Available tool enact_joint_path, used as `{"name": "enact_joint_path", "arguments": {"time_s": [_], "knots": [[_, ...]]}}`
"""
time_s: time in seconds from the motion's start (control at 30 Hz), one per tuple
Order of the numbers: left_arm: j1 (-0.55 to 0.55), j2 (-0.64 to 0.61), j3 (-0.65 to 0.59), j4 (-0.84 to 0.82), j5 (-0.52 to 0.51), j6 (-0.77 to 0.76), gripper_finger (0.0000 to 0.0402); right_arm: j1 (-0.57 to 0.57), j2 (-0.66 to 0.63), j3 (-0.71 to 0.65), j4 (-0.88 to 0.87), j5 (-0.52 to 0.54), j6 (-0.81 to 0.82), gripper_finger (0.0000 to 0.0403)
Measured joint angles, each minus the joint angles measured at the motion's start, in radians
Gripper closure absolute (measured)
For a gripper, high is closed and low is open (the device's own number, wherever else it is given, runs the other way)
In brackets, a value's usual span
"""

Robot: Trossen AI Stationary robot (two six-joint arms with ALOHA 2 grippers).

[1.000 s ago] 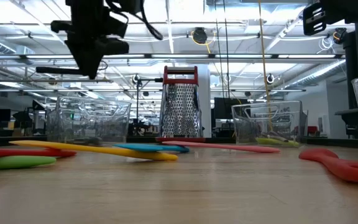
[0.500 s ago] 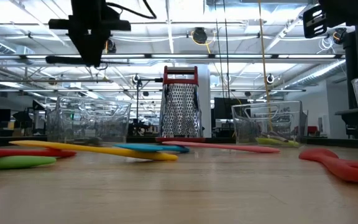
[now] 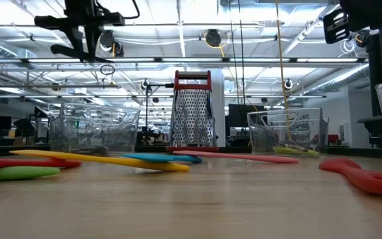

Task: Pick & Place Kitchen Items
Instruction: Put the black knife into the top left transparent bin

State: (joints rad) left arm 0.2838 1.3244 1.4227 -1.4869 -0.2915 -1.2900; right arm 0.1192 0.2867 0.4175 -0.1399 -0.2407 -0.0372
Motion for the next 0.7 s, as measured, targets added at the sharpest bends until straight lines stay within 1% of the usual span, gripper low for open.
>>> {"name": "enact_joint_path", "arguments": {"time_s": [0.2,0.3,0.43,0.7], "knots": [[0.104,0.012,0.0,0.018,0.065,-0.005,0.0339,0.0,0.0,0.0,-0.003,0.001,0.021,0.0403],[0.141,0.026,0.0,0.038,0.069,-0.03,0.0339,0.0,0.0,0.0,-0.008,0.0,0.023,0.0403],[0.179,0.076,-0.001,0.043,0.085,-0.041,0.0339,0.0,0.0,0.0,-0.008,0.0,0.023,0.0403],[0.219,0.194,0.0,0.042,0.107,-0.028,0.0339,0.0,0.0,0.0,-0.05,0.0,0.023,0.0403]]}}
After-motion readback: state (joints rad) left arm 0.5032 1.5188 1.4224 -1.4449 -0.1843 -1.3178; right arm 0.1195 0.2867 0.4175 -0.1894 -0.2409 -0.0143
